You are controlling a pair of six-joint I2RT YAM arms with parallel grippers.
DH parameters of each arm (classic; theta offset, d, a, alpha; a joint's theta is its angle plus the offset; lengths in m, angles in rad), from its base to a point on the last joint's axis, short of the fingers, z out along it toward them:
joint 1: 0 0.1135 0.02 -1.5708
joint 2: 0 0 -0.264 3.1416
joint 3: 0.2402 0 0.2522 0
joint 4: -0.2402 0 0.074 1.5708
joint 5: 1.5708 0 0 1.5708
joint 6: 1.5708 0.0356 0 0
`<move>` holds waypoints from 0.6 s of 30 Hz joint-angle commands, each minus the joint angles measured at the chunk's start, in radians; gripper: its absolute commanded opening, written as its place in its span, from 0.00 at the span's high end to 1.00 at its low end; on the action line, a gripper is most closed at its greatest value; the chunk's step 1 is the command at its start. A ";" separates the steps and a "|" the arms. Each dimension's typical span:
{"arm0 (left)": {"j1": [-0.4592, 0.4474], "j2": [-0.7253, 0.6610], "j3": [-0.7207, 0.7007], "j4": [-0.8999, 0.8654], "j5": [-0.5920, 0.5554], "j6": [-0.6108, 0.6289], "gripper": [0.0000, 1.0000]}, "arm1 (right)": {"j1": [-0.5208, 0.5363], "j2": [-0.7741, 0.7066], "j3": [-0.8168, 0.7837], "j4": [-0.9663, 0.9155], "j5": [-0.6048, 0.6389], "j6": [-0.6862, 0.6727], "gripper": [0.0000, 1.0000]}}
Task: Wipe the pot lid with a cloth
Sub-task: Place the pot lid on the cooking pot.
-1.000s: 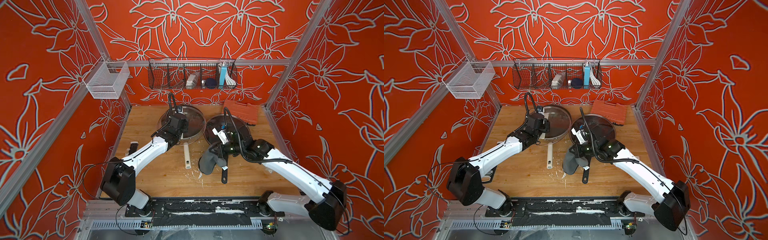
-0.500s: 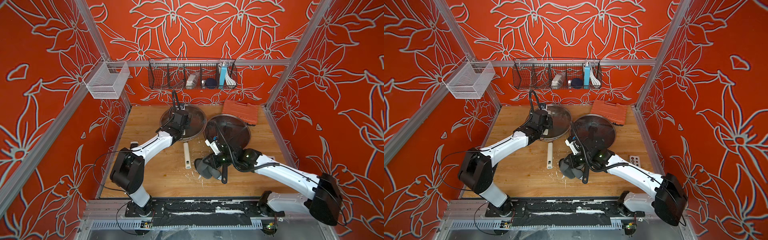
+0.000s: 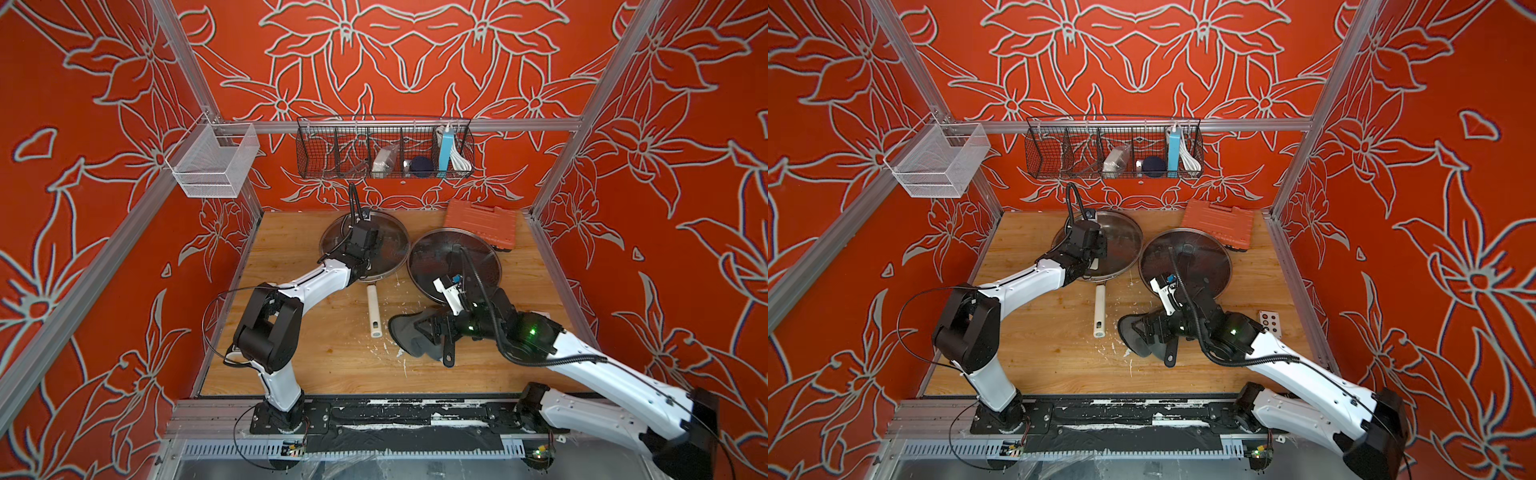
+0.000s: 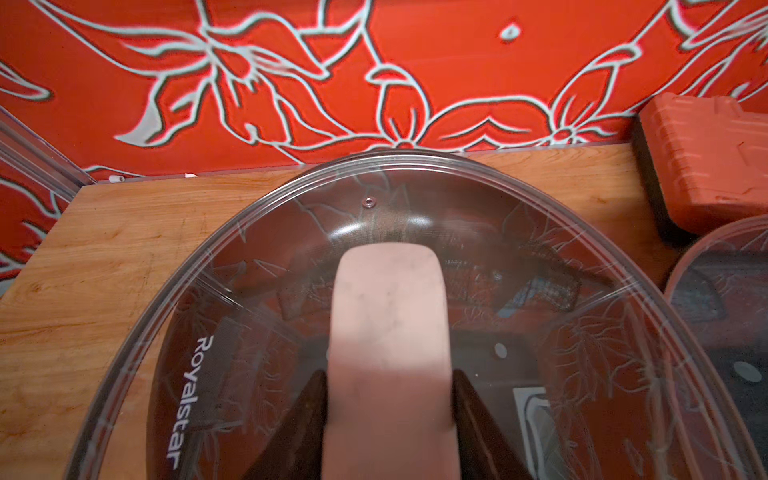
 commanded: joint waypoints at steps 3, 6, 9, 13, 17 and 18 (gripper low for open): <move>0.011 -0.009 0.100 0.253 -0.068 0.018 1.00 | 0.005 -0.097 -0.033 -0.109 0.078 -0.004 0.03; 0.013 0.011 0.112 0.253 -0.073 0.018 1.00 | 0.004 -0.137 -0.046 -0.132 0.071 -0.004 0.03; 0.015 0.032 0.116 0.264 -0.081 0.025 1.00 | 0.005 -0.168 -0.060 -0.144 0.071 -0.003 0.02; 0.015 0.054 0.117 0.279 -0.083 0.035 1.00 | 0.004 -0.185 -0.070 -0.148 0.077 -0.006 0.03; 0.015 0.064 0.101 0.299 -0.092 0.032 1.00 | 0.004 -0.172 -0.070 -0.147 0.079 -0.014 0.03; 0.016 0.066 0.096 0.308 -0.094 0.034 1.00 | 0.002 -0.167 -0.070 -0.144 0.077 -0.016 0.03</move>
